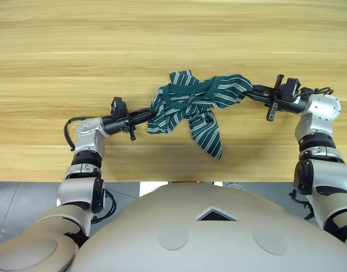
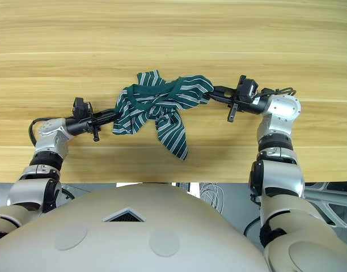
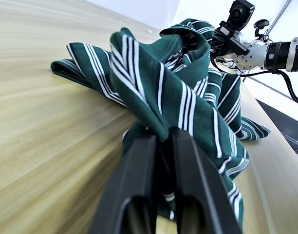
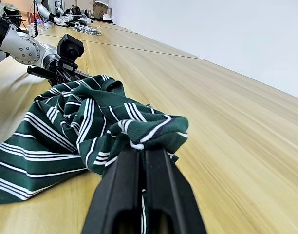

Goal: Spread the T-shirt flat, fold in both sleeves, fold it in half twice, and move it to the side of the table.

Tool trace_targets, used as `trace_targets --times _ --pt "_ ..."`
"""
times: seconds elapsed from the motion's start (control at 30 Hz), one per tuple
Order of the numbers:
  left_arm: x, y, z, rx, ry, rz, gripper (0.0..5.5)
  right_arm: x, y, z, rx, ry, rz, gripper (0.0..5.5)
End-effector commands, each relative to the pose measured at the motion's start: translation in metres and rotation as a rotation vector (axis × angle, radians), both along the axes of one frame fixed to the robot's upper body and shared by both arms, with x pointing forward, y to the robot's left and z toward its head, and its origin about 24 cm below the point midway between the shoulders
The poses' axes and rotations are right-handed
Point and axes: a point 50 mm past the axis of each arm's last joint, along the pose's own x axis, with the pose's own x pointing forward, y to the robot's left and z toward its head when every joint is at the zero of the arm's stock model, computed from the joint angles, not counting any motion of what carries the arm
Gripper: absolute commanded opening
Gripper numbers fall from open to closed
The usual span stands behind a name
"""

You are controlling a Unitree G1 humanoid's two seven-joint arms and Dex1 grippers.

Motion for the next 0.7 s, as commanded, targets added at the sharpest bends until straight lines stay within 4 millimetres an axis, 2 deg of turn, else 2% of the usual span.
trace_targets --times 0.03,0.13,0.2,0.27,0.33,0.4,0.47,0.5,0.57,0.7 --pt "-0.019 0.004 -0.012 0.062 0.075 -0.033 0.02 0.005 -0.001 0.007 -0.003 -0.033 -0.016 0.00" --pt "-0.014 0.015 0.003 0.074 -0.014 -0.012 0.02 0.018 -0.004 0.013 -0.027 -0.055 -0.108 0.00" --pt "0.007 0.022 0.026 0.091 -0.152 0.094 0.02 0.030 -0.001 0.020 -0.054 -0.086 -0.167 0.00" --pt "0.039 0.023 0.058 0.113 -0.335 0.236 0.02 0.052 0.008 0.037 -0.083 -0.148 -0.218 0.00" --pt "0.079 0.017 0.102 0.130 -0.512 0.369 0.02 0.082 0.024 0.071 -0.068 -0.249 -0.253 0.00" --pt "0.119 0.014 0.159 0.138 -0.682 0.511 0.02 0.110 0.042 0.120 -0.003 -0.370 -0.288 0.00" --pt "0.138 0.016 0.215 0.102 -0.818 0.634 0.02 0.124 0.053 0.160 0.032 -0.474 -0.318 0.00" --pt "0.139 0.018 0.240 0.086 -0.883 0.675 0.02 0.126 0.055 0.175 0.047 -0.532 -0.324 0.00" --pt "0.131 0.016 0.267 0.092 -0.979 0.698 0.02 0.123 0.053 0.195 0.090 -0.614 -0.326 0.00" --pt "0.101 0.003 0.293 0.129 -1.083 0.670 0.02 0.099 0.049 0.226 0.194 -0.737 -0.301 0.00"
